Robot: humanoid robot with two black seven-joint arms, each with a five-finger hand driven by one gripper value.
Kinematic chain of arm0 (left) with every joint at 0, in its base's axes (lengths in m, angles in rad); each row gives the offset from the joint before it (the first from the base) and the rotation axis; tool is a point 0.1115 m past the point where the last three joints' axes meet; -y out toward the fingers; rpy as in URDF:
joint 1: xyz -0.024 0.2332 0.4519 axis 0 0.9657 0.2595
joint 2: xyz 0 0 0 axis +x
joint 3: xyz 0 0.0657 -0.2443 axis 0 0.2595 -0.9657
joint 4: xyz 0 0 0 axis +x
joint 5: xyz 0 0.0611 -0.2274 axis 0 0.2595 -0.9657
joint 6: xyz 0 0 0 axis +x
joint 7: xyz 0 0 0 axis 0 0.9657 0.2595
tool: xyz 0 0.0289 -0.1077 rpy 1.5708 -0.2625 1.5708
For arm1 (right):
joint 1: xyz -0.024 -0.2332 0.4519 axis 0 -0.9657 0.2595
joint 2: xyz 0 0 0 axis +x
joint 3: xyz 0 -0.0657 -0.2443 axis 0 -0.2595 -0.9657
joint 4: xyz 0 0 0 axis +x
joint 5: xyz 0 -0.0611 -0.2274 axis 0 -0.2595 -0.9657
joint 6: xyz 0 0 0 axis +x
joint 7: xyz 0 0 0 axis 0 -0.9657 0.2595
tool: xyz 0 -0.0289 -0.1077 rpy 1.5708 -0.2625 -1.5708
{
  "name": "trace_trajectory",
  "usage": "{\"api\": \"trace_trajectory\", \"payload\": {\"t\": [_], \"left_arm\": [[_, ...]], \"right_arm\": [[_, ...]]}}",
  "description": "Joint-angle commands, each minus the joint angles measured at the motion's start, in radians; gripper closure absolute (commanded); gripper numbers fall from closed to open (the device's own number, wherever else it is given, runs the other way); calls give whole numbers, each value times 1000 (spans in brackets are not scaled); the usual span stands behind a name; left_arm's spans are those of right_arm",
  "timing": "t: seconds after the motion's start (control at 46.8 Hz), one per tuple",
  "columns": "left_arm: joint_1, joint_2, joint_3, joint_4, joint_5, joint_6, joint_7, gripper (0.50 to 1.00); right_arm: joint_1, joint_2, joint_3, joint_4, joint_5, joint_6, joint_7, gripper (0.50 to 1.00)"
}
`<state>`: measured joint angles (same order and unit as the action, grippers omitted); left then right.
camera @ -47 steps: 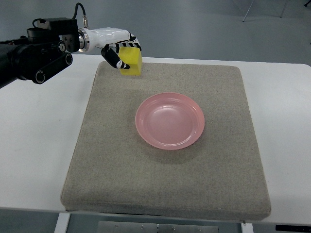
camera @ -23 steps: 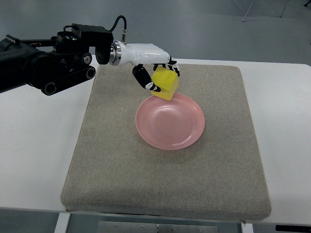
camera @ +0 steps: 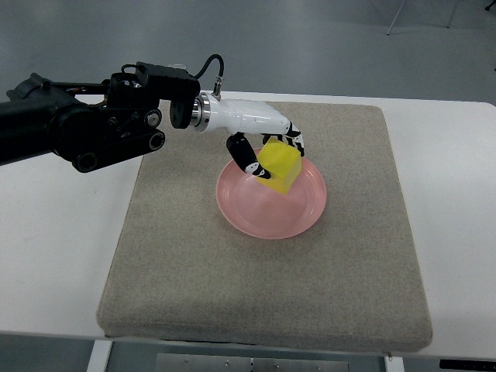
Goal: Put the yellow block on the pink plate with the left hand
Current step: 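Lift the yellow cube and carry it over the pink plate, then lower the cube onto the plate and open the left hand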
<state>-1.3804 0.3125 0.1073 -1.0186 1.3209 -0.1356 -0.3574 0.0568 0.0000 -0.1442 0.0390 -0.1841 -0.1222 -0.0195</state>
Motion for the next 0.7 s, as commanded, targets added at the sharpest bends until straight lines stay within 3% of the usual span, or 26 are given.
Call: {"api": "trace_trajectory", "payload": {"t": [0.0,0.512,0.534,0.619,0.683], "left_arm": [[14,0,0,2,1,-1,0,1000],[49,2,15,11,1,1,0,1000],[49,2,14,11,1,1,0,971],[49,2,14,9,1,1,-1,719],[49,3,14,8,-8,2,-2,605]], "right_arm": [[0,0,0,1,0,-1,1,576],[0,0,0,-1,0,1,0,576],[0,0,0,-1,0,-1,0,576],[0,0,0,1,0,-1,0,576],[0,0,0,-1,0,-1,0,576]]}}
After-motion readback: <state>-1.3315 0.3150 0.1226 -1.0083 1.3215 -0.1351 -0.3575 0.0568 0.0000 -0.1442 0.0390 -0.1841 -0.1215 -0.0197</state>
